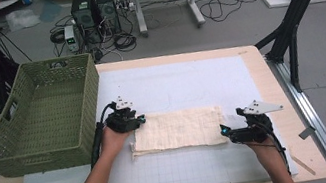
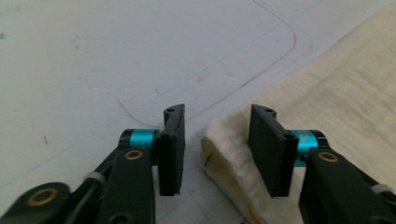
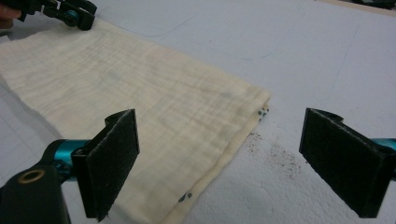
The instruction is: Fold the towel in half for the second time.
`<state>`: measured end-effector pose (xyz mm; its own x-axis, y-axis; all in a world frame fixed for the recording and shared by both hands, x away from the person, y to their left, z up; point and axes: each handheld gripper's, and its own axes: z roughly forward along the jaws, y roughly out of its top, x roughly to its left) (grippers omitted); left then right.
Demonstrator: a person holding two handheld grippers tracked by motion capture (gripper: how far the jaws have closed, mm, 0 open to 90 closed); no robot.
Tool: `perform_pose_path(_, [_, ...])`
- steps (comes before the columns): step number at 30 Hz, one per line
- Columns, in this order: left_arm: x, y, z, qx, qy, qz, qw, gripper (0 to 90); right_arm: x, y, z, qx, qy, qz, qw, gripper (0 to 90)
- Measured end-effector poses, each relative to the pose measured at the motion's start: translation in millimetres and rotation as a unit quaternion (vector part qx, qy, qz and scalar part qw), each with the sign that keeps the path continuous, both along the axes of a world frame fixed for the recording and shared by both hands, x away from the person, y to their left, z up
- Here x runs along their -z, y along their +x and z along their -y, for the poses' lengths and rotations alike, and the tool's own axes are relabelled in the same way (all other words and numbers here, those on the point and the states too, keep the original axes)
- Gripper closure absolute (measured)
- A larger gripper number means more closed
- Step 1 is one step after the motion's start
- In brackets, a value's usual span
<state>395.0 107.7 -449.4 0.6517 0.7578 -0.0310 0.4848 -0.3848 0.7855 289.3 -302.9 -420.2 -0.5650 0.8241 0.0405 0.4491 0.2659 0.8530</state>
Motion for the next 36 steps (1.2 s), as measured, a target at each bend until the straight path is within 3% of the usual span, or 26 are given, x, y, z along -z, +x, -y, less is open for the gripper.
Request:
perform_pose_path(11, [1.9, -2.3, 0.7, 0.021, -0.016, 0.001, 0.9997, 84.2, 2.0, 8.1, -2.7, 0.006, 0.002, -0.023, 0.9997, 11.3])
perform_pose_path(17, [2.2, -2.0, -0.3, 0.018, -0.021, -0.003, 0.9996, 84.4, -4.4, 22.3, -8.2, -0.005, -0.007, -0.026, 0.9996, 11.3])
perform_pose_path(20, [2.5, -1.5, -1.1, 0.016, -0.027, -0.006, 0.9995, 84.1, -6.5, 35.7, -10.6, 0.001, -0.016, -0.038, 0.9991, 11.6])
perform_pose_path(28, [2.8, -0.4, -2.6, 0.016, -0.034, -0.009, 0.9993, 83.5, -1.3, 75.7, -15.1, 0.02, -0.053, -0.068, 0.9961, 30.0])
perform_pose_path(30, [2.6, -0.5, -2.9, 0.016, -0.033, -0.011, 0.9993, 83.5, 4.0, 83.2, -16.0, 0.012, -0.059, -0.073, 0.9955, 35.6])
perform_pose_path(34, [2.7, -0.5, -2.9, 0.015, -0.035, -0.012, 0.9992, 83.3, 13.7, 91.3, -22.1, 0.004, -0.069, -0.083, 0.9941, 46.8])
perform_pose_path(36, [2.7, -0.3, -3.3, 0.015, -0.035, -0.012, 0.9992, 83.2, 17.5, 93.9, -25.3, 0.003, -0.086, -0.083, 0.9928, 50.9])
